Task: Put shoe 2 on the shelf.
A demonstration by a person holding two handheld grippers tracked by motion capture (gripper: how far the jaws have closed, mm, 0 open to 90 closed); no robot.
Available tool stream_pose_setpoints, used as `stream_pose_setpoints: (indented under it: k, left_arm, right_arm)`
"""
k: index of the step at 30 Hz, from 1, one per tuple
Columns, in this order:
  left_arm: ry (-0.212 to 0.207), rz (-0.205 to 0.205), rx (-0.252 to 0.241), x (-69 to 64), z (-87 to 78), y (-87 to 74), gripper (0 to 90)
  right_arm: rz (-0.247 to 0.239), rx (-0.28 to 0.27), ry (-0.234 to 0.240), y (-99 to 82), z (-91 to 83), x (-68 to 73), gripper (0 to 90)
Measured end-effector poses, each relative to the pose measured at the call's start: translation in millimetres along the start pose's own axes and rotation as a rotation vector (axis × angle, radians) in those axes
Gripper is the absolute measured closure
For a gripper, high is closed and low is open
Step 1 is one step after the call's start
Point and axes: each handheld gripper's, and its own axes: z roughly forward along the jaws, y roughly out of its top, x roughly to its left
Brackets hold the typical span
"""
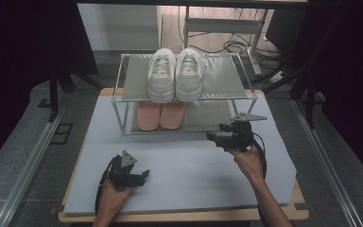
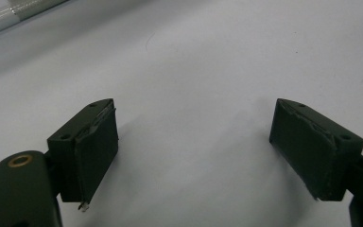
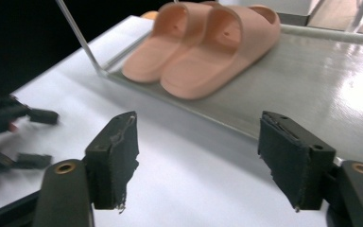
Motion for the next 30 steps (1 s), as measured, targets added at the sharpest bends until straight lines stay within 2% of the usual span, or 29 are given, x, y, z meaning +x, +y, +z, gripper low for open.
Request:
stream_pose_setpoints:
  k: [5,7,17,25,30]
  left_arm:
    - [0.001,0.001,0.002,-0.3,-0.3,0.0,16.3]
    - [0.002,0.006,0.003,-0.2,-0.4,0.0,16.2]
    - [0.006,0.004,0.001,-1.0,-0.5,-0.1,16.2]
    - [0.010,0.006,-0.002,-1.5,-0.5,-0.2,16.1]
    - [0.011,0.006,-0.002,-1.4,-0.5,-0.2,16.0]
  right_arm:
    - [-0.039,0.017,-0.034,-18.9,1.5,0.6,23.3]
    - [-0.054,0.022,-0.033,-27.0,2.7,0.3,20.7]
    - [-0.106,0.090,-0.054,-66.8,15.5,2.0,18.4]
    - [-0.102,0.137,-0.058,-95.6,30.0,3.1,15.0]
    - [-0.144,0.201,-0.076,-105.9,41.6,5.1,13.8]
